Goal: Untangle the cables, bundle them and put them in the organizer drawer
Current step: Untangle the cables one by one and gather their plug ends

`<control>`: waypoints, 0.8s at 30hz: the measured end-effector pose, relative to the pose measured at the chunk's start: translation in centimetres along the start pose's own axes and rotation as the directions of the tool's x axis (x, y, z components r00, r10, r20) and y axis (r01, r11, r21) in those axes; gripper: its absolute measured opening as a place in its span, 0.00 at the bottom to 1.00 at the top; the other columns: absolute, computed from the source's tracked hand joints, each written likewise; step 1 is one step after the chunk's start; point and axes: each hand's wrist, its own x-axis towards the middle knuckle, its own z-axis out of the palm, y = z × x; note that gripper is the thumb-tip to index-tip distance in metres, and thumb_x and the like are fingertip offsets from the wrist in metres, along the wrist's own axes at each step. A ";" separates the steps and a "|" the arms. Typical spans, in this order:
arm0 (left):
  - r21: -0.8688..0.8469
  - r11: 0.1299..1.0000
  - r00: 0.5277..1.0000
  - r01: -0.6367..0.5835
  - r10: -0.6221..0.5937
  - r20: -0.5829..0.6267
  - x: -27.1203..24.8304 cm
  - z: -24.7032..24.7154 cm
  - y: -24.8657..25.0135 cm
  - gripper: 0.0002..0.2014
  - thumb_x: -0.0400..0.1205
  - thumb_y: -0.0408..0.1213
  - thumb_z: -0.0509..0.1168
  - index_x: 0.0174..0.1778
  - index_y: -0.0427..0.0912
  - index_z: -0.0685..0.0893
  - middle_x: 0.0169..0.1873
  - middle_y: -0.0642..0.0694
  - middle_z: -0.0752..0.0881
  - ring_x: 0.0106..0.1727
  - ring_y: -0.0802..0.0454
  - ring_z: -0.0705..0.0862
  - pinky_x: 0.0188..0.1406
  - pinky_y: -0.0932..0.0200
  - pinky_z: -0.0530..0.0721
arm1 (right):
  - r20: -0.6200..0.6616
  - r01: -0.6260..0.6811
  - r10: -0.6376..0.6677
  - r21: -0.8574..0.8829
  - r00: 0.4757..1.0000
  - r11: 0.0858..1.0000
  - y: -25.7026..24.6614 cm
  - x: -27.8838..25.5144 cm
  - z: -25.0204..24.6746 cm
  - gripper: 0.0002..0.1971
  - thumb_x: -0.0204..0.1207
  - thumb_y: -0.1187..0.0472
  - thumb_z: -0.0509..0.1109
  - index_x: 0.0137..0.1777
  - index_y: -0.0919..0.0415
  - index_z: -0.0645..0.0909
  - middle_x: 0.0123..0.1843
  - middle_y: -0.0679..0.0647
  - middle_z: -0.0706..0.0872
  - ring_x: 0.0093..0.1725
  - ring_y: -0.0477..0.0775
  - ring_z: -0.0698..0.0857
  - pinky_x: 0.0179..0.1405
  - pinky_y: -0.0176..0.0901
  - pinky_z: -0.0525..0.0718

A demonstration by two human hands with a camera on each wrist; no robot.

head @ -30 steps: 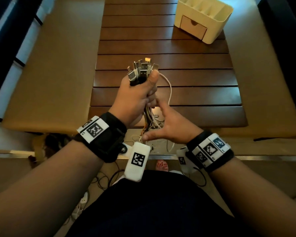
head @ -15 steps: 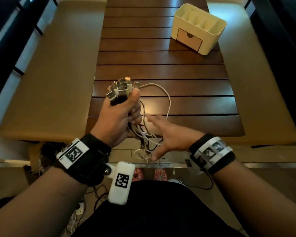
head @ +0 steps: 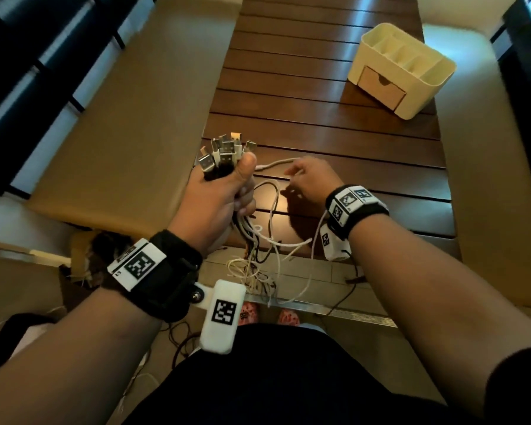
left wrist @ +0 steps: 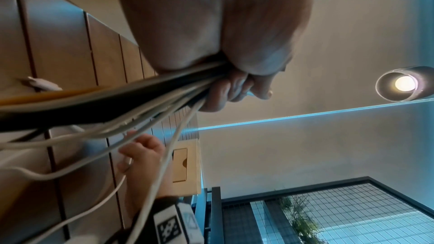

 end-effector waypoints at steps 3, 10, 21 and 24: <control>0.052 0.999 1.000 -0.013 0.013 -0.007 0.1 -0.3 0.2 0.09 0.85 0.39 0.67 0.43 0.40 0.76 0.26 0.52 0.69 0.22 0.59 0.65 0.22 0.65 0.69 | -0.002 0.119 -0.121 -0.151 0.993 0.981 -0.7 2.5 0.8 0.11 0.83 0.64 0.66 0.60 0.57 0.88 0.59 0.54 0.82 0.58 0.53 0.82 0.58 0.42 0.80; 0.042 0.999 0.998 0.000 0.002 -0.055 0.7 -1.5 0.2 0.14 0.82 0.38 0.66 0.59 0.34 0.76 0.24 0.53 0.69 0.21 0.60 0.65 0.21 0.65 0.69 | 0.048 0.255 -0.253 -0.306 0.966 0.917 -0.8 5.5 2.1 0.17 0.83 0.58 0.67 0.71 0.56 0.80 0.66 0.54 0.76 0.64 0.57 0.78 0.65 0.50 0.80; 0.088 0.996 0.990 -0.031 0.042 -0.132 1.0 -2.6 0.5 0.06 0.78 0.31 0.69 0.50 0.37 0.82 0.26 0.54 0.73 0.22 0.59 0.66 0.22 0.64 0.68 | -0.191 0.016 -0.074 -0.288 0.979 0.957 1.8 6.3 -0.6 0.07 0.82 0.61 0.65 0.52 0.60 0.84 0.58 0.58 0.81 0.58 0.61 0.79 0.59 0.56 0.79; 0.069 0.997 0.989 -0.036 0.045 -0.138 1.1 -2.6 0.6 0.04 0.80 0.31 0.69 0.48 0.38 0.82 0.24 0.52 0.69 0.21 0.58 0.64 0.20 0.65 0.67 | -0.363 -0.101 0.095 0.004 0.927 0.995 2.4 6.1 -3.9 0.05 0.83 0.59 0.67 0.51 0.57 0.83 0.55 0.57 0.87 0.53 0.58 0.84 0.51 0.47 0.80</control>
